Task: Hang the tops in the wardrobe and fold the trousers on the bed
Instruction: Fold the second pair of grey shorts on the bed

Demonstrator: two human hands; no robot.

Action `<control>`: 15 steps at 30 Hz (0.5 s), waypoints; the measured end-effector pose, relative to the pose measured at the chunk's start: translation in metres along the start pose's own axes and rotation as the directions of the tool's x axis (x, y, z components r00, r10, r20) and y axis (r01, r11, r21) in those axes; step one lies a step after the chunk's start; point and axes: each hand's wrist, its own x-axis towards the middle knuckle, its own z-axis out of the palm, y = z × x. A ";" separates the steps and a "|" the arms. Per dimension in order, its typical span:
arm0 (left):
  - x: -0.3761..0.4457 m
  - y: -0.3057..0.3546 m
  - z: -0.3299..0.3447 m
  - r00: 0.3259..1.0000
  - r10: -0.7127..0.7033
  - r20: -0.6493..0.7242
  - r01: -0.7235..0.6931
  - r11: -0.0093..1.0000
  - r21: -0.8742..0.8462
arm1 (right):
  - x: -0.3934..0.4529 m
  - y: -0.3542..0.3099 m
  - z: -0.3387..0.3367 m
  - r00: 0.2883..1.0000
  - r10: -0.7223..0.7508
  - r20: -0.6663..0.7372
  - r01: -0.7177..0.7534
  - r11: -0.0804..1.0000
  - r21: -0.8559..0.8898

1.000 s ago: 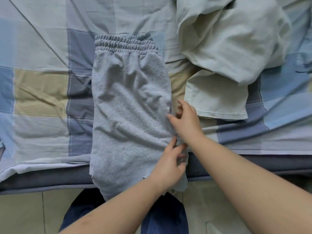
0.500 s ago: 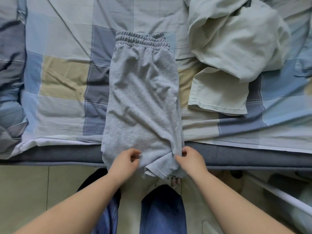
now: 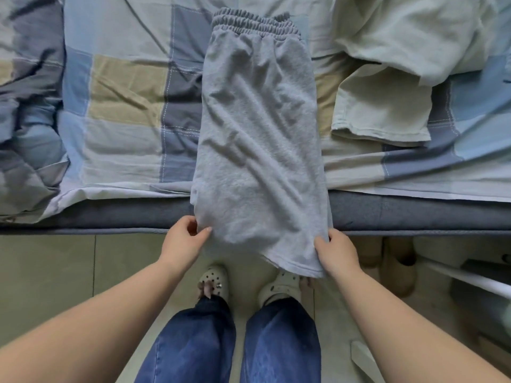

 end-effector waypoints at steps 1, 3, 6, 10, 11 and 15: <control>0.001 -0.002 0.001 1.000 0.030 0.004 -0.030 0.999 0.011 | 0.001 0.004 0.001 0.998 -0.018 -0.053 0.017 0.999 -0.029; 0.001 -0.004 0.001 0.999 0.047 -0.001 -0.047 0.999 -0.022 | 0.003 0.010 0.002 0.986 -0.039 -0.162 0.036 0.999 -0.019; -0.006 0.000 0.003 1.000 -0.001 0.021 0.004 0.990 -0.144 | 0.008 0.018 -0.002 0.982 -0.068 -0.179 0.073 0.997 0.019; -0.023 -0.003 0.007 0.995 -0.002 0.104 0.019 0.987 -0.157 | 0.007 0.024 -0.005 0.996 -0.077 -0.045 0.077 0.997 -0.006; -0.027 -0.002 0.008 0.991 0.012 0.130 0.006 0.991 -0.134 | 0.005 0.026 -0.004 0.997 -0.078 -0.010 0.078 0.997 -0.021; -0.035 -0.001 0.015 0.986 0.149 0.075 -0.137 0.980 -0.147 | -0.005 0.027 0.004 0.954 -0.218 -0.205 0.200 0.974 -0.104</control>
